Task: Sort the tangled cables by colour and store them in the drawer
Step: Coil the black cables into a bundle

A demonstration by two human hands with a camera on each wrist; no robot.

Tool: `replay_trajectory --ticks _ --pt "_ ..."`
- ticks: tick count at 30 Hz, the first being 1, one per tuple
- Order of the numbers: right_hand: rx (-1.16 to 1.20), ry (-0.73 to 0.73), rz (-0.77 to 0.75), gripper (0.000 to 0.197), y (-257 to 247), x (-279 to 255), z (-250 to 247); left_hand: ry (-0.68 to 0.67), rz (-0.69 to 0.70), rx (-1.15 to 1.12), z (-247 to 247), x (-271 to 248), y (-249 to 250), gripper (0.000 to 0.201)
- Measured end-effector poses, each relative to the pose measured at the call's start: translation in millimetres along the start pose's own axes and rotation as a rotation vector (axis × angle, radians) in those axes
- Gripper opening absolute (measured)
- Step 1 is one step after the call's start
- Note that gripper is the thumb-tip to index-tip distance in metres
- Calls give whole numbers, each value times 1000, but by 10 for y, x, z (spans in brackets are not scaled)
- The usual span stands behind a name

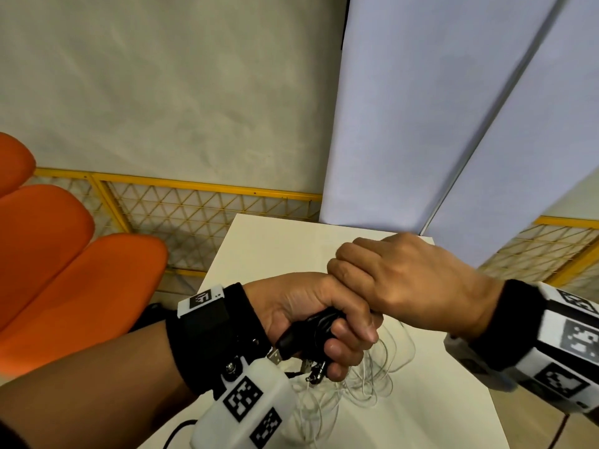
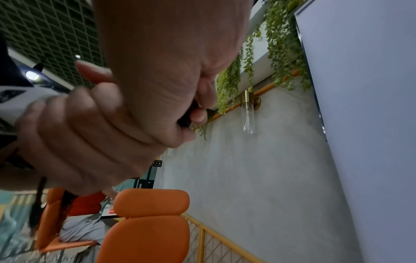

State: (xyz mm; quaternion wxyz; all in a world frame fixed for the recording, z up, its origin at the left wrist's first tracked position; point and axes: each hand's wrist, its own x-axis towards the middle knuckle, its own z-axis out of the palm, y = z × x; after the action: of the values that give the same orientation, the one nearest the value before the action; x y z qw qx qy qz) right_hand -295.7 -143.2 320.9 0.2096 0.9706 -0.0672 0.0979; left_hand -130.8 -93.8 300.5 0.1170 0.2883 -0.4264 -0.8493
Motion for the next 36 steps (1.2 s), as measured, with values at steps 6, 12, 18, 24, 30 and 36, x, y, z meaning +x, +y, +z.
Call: replay_trajectory --ticks 6,12,18,24,30,36 --pt "41 -118 8 2 -28 37 -82 -82 6 45 -62 45 -25 22" --pt "61 -225 27 19 -68 40 -84 -88 -80 70 -164 67 -78 35" --pt "118 -478 209 24 -92 53 -6 454 29 453 -111 154 -115 17" --pt "169 -554 465 22 -117 32 110 1028 -33 1233 -1 321 -247 29" --pt "266 -592 547 21 -211 -59 173 914 94 1102 -105 446 -404 19" --pt "372 -571 557 17 -294 -229 274 792 43 1016 -83 532 -520 25"
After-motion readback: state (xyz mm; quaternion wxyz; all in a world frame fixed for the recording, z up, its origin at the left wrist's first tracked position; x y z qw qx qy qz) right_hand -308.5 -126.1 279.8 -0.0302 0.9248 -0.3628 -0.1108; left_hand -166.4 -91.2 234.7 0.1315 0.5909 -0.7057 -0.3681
